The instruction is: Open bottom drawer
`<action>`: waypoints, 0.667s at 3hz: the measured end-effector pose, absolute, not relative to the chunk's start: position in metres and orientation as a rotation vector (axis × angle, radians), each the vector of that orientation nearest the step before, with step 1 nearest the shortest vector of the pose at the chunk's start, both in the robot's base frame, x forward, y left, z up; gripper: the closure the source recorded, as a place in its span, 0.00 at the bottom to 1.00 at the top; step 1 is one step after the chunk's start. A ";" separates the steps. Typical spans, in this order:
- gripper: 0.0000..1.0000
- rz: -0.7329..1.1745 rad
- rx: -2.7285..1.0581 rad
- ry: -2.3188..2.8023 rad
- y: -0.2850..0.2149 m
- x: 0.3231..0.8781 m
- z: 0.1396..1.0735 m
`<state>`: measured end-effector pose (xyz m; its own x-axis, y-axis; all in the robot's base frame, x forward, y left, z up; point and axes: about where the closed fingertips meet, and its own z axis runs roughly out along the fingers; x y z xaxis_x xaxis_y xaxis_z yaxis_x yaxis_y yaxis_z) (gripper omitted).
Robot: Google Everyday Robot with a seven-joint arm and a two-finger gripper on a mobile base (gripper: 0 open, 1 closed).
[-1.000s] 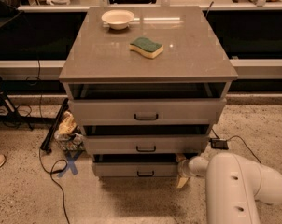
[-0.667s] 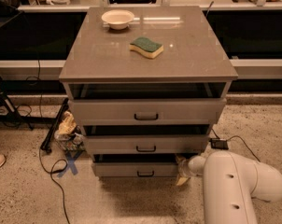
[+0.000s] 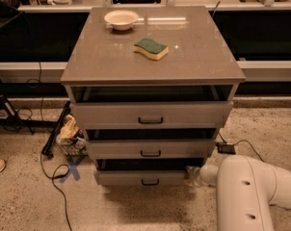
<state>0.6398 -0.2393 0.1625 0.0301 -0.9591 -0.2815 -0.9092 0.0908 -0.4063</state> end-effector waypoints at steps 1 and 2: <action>0.85 -0.163 -1.735 1.989 -0.270 0.600 0.183; 1.00 -0.145 -1.695 2.036 -0.278 0.576 0.184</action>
Offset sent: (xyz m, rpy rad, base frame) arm -0.1810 -0.0806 0.0228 0.0781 0.1242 -0.3435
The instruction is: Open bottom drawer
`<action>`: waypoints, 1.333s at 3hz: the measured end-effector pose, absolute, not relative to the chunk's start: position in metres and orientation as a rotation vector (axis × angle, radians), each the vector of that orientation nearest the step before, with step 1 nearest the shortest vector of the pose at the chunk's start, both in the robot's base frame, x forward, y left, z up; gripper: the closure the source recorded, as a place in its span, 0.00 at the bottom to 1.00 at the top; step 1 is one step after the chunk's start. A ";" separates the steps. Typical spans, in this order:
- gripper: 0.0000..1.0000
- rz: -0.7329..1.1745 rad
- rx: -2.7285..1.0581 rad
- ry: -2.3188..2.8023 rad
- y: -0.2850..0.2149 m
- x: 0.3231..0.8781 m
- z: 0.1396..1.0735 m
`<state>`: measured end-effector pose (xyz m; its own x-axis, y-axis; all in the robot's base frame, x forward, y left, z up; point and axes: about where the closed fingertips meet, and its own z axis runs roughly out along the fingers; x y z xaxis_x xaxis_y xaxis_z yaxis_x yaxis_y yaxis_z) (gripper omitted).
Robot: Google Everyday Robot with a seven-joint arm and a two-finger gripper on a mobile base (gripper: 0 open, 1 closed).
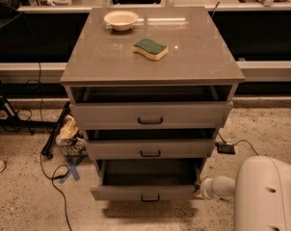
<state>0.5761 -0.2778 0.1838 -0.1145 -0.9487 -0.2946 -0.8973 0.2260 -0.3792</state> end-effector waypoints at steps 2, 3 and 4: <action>0.74 -0.141 -1.696 2.035 -0.276 0.575 0.187; 0.51 -0.139 -1.697 2.035 -0.275 0.575 0.186; 0.20 -0.138 -1.697 2.035 -0.274 0.575 0.186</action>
Offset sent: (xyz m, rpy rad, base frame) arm 0.0000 0.0000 0.0046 0.0000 0.0000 0.0000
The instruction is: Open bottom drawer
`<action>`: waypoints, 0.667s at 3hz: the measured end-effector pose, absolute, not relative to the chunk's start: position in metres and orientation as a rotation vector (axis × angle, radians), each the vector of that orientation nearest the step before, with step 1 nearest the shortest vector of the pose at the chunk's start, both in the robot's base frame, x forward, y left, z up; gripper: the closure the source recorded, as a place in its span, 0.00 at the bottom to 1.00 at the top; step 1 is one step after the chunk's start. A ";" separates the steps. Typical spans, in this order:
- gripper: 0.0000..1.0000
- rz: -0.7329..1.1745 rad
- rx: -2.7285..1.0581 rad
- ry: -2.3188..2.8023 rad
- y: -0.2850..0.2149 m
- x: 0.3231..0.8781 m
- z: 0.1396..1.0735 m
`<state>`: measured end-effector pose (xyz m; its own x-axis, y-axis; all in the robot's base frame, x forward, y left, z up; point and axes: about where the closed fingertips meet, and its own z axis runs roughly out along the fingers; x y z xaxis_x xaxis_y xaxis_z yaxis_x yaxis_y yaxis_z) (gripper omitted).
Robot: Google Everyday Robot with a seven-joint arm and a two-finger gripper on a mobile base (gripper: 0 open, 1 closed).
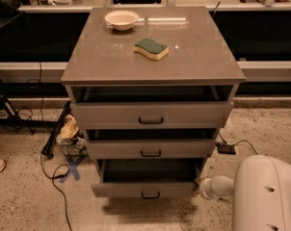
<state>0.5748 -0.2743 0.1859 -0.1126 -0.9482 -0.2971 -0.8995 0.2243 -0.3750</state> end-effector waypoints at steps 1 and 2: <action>0.00 -0.135 -1.699 2.035 -0.273 0.574 0.185; 0.00 -0.135 -1.699 2.035 -0.273 0.574 0.185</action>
Offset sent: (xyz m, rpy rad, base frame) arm -0.0004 0.0011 -0.0008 0.0010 0.0012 0.0011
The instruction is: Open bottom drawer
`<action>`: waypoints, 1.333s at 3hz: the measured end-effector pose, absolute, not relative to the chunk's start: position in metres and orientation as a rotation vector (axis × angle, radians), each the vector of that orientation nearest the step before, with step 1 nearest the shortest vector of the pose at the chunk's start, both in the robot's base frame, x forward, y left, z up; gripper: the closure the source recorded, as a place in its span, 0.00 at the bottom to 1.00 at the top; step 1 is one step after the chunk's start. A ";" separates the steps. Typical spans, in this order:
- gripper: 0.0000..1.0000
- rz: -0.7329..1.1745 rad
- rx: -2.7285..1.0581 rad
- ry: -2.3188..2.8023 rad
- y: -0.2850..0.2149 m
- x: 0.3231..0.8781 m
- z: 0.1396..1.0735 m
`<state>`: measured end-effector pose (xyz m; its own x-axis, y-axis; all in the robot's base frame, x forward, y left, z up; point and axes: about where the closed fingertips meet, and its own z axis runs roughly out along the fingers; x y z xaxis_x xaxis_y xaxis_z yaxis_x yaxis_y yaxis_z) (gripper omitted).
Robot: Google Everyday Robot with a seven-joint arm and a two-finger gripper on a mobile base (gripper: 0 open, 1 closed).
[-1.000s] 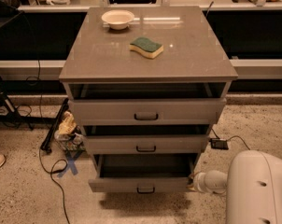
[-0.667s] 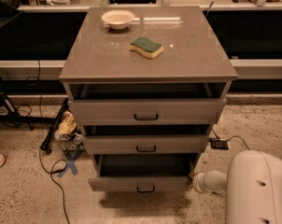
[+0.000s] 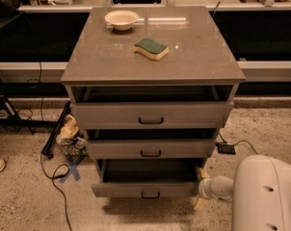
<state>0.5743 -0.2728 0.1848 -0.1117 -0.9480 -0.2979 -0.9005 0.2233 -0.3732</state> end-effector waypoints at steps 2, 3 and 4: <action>0.00 -0.178 -1.930 2.025 -0.246 0.563 0.178; 0.00 -0.147 -1.991 2.011 -0.235 0.560 0.171; 0.00 -0.059 -2.022 1.983 -0.225 0.558 0.163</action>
Offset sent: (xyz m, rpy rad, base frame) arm -0.0161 0.0451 -0.0091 -0.2230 0.1318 0.1890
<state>0.5582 -0.2254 0.1630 0.0423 -0.9820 -0.1839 -0.9693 0.0043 -0.2458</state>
